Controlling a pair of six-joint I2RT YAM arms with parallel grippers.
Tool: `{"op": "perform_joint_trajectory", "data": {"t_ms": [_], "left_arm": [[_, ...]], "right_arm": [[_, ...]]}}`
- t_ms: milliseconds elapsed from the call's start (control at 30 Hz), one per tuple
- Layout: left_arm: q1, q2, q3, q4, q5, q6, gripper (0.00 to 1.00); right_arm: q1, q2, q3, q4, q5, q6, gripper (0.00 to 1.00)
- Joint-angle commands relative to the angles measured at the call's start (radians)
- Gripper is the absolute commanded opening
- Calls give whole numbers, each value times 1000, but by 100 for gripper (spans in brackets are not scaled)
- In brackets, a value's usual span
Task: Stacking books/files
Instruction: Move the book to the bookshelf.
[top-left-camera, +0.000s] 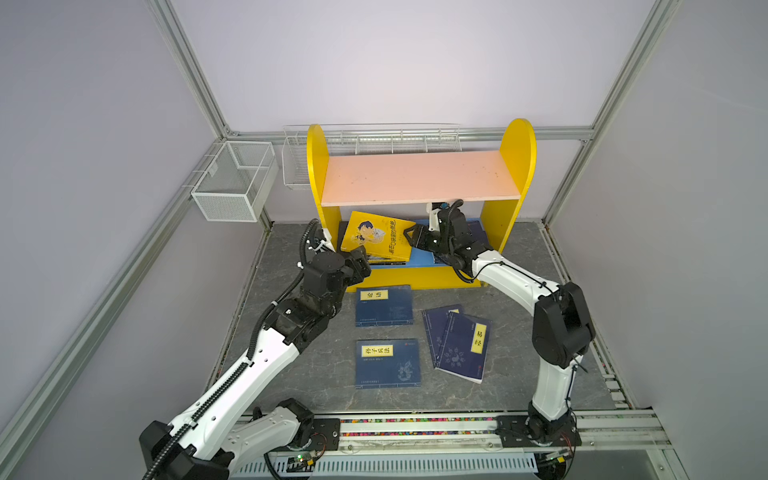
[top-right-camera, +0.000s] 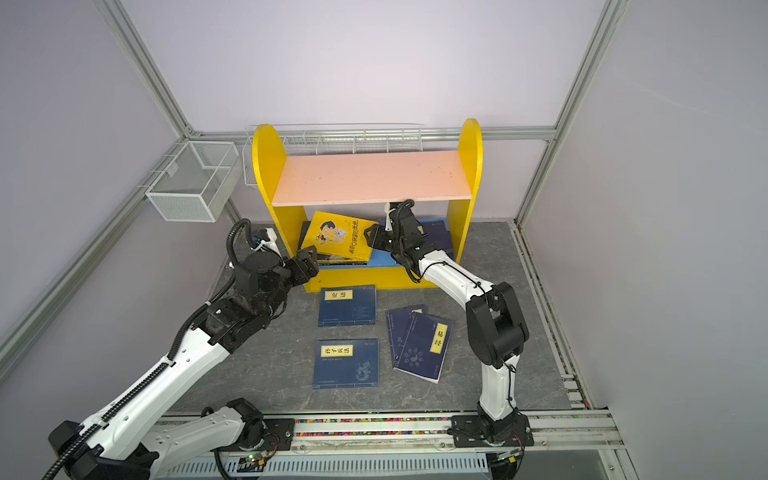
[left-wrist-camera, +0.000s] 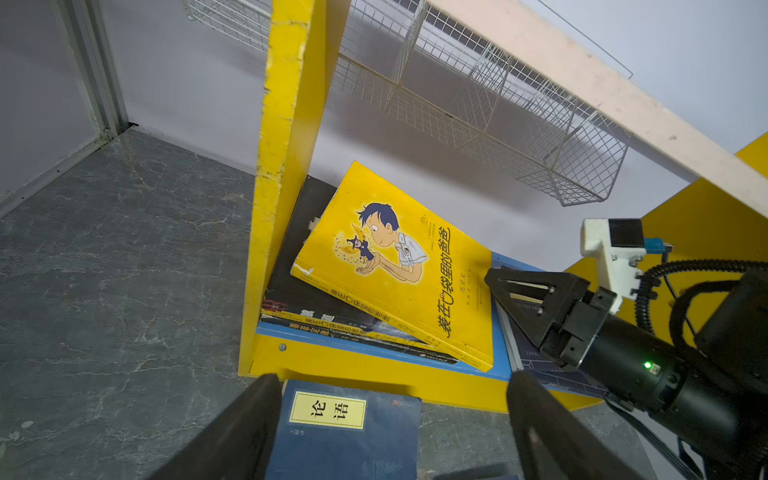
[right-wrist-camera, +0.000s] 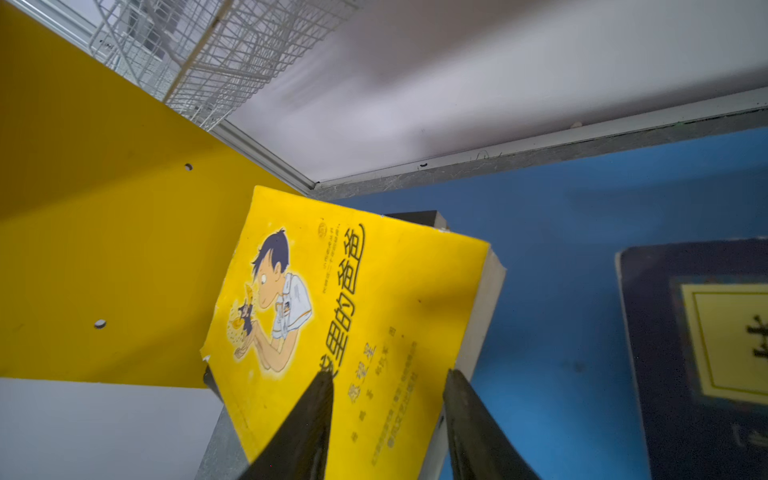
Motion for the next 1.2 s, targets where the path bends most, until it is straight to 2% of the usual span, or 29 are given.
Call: {"op": "perform_joint_trajectory", "data": {"t_ms": [0, 233, 600, 867, 1033, 1167], "left_arm": [[7, -21, -8, -29, -28, -15, 86], [6, -22, -13, -29, -33, -20, 86], [6, 1, -10, -31, -14, -32, 85], [8, 18, -13, -21, 14, -42, 85], [7, 29, -13, -23, 19, -40, 84], [8, 31, -15, -26, 21, -29, 84]], "right_arm": [[-31, 36, 25, -35, -7, 19, 48], [-39, 94, 88, -44, -42, -17, 48], [-40, 201, 242, -44, -193, -97, 47], [-8, 214, 252, -9, -181, -42, 49], [22, 189, 209, 44, -138, -11, 51], [26, 134, 167, 52, -71, -39, 54]]}}
